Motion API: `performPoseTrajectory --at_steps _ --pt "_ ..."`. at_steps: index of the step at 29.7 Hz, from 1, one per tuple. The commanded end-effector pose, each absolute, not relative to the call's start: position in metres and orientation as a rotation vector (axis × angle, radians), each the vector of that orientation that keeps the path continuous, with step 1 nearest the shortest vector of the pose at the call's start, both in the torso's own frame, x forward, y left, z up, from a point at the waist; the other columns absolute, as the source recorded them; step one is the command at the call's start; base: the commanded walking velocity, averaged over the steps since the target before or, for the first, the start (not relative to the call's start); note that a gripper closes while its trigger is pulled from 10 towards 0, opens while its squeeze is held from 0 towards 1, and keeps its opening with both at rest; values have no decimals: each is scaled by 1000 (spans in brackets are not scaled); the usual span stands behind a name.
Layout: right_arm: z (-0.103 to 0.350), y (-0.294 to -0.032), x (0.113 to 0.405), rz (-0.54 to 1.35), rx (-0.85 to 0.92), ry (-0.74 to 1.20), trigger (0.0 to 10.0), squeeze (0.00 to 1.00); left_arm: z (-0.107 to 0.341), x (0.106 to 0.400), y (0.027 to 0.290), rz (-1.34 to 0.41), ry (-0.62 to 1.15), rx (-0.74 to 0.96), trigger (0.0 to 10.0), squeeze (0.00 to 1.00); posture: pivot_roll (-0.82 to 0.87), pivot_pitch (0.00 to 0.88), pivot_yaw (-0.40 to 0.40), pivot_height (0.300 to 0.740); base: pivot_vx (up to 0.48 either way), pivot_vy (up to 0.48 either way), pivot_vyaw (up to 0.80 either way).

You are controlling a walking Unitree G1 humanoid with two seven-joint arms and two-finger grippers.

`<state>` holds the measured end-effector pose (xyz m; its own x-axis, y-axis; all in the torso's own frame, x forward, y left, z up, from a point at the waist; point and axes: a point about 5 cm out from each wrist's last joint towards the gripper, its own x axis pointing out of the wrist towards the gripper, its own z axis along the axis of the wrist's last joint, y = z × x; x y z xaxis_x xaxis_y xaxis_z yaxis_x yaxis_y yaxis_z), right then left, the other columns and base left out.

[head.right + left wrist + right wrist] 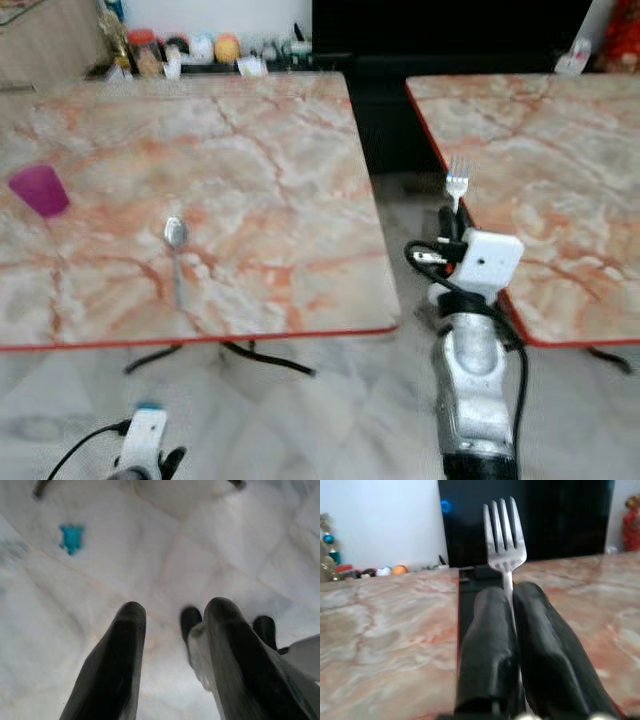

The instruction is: Setting the table

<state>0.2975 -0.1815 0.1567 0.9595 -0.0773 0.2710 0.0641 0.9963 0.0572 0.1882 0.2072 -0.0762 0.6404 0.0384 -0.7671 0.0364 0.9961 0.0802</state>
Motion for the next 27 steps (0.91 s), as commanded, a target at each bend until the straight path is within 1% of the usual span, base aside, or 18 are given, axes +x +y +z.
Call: performPoseTrajectory --at_steps 1,27 --pt "162 -191 297 -99 38 -291 10000 0 -76 189 207 -4 875 95 10000 0 -47 95 11 740 0 -431 0" --pt "163 -197 299 -112 21 -279 10000 0 -77 186 207 -2 882 92 10000 0 -52 97 10 740 0 -427 0"
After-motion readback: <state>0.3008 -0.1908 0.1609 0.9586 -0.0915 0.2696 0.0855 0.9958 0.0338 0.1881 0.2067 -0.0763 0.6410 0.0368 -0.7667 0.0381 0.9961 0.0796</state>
